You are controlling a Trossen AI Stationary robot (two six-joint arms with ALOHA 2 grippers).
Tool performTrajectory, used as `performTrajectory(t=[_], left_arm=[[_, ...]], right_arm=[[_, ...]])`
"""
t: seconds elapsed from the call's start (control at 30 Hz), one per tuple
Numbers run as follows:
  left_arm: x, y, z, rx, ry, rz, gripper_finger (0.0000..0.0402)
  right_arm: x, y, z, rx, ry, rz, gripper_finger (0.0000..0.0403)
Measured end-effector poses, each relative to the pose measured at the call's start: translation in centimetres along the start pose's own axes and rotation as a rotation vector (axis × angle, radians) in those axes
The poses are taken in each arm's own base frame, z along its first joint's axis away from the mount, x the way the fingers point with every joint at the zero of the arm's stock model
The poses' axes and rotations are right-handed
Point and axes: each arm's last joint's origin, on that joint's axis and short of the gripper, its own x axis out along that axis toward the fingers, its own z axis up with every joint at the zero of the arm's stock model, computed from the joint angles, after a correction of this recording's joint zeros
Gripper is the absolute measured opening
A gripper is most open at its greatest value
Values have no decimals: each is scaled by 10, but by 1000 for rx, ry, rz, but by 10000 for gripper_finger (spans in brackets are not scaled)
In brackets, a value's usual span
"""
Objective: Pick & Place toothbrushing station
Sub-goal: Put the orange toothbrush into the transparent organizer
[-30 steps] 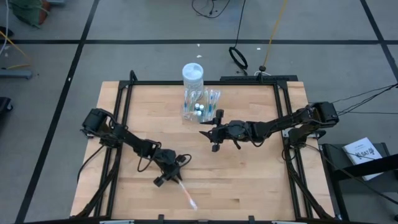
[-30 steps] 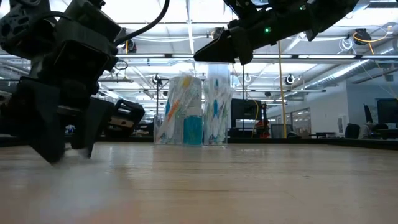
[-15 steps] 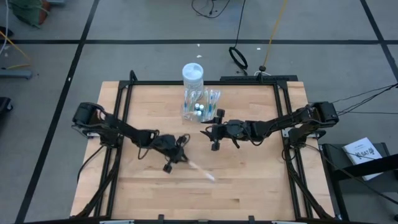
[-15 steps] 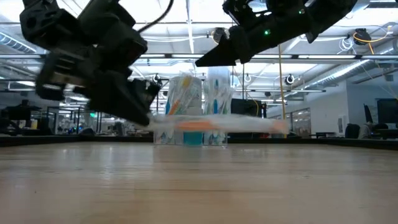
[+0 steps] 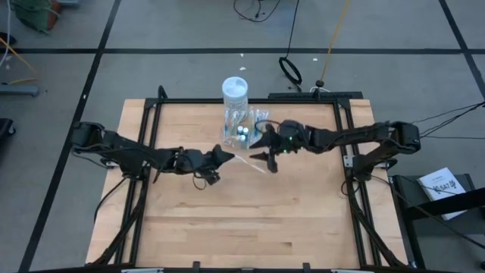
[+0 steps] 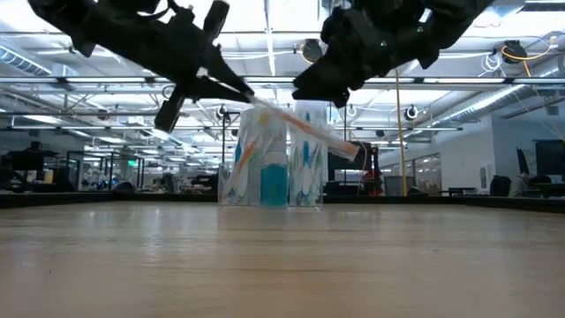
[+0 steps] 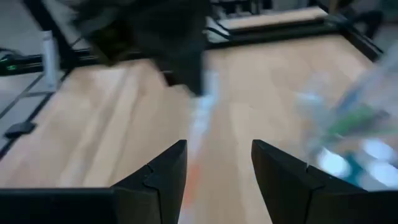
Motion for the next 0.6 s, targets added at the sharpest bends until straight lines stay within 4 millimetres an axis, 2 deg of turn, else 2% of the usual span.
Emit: performTrajectory(t=[0.1, 0.2, 0.3, 0.47, 0.6], left_arm=[[5, 4, 6, 40, -7, 1, 20], [12, 5, 9, 55, 6, -4, 24], [20, 1, 10, 106, 51, -28, 26], [29, 1, 13, 128, 50, -8, 21], [31, 3, 15, 112, 49, 35, 28]], right_arm=[[-3, -13, 0, 47, 4, -38, 171], [1, -21, -6, 85, 24, 44, 171], [7, -22, -15, 113, 63, 180, 171], [19, -24, -25, 120, 80, 208, 171], [25, -26, -26, 110, 50, 208, 171]])
